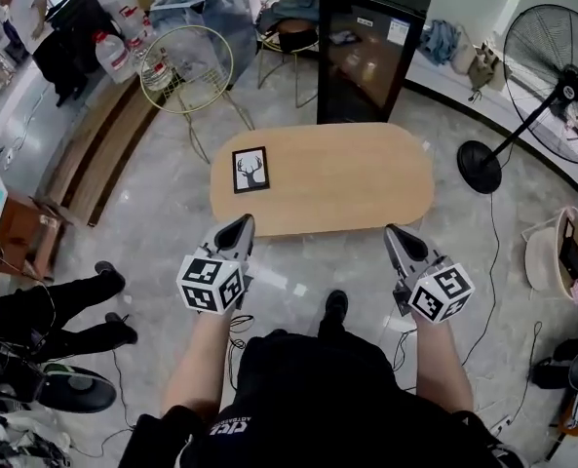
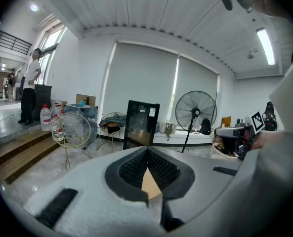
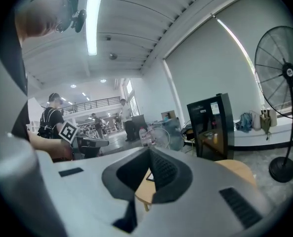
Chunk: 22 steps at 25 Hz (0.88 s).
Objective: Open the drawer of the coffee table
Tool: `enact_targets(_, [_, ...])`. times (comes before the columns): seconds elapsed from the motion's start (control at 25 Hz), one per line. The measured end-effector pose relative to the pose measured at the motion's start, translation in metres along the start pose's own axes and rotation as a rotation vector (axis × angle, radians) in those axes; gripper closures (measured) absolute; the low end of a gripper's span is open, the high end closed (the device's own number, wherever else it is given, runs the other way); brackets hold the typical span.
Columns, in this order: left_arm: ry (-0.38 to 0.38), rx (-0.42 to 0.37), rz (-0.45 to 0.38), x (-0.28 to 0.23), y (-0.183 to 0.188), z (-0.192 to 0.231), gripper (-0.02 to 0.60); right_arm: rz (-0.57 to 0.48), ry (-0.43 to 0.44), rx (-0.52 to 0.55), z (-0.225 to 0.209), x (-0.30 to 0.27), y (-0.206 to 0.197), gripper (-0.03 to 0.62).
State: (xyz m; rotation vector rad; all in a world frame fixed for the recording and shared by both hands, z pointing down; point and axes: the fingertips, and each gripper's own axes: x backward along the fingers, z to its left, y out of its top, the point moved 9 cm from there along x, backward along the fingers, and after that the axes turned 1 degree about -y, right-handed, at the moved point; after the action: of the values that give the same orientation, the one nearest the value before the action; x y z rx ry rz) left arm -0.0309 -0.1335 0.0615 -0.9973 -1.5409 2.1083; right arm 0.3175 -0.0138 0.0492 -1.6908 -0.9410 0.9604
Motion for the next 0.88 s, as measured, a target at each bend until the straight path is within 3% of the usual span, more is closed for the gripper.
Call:
enact_targets(0.16, [0.044, 0.003, 0.003, -0.017, -0.002, -0.011, 0.572, 0.015, 0.058, 0.018, -0.031, -0.026, 0.005, 0.589])
enact_targets(0.36, [0.092, 0.047, -0.01, -0.008, -0.012, -0.011, 0.572, 0.05, 0.144, 0.039, -0.029, -0.051, 0.003, 0.589])
enact_targets(0.68, [0.161, 0.115, -0.075, 0.052, -0.038, 0.012, 0.572, 0.128, 0.239, 0.124, 0.031, -0.077, -0.002, 0.589])
enact_targets(0.88, [0.171, 0.136, -0.05, 0.083, -0.084, 0.028, 0.572, 0.178, 0.256, 0.172, 0.073, -0.088, -0.025, 0.589])
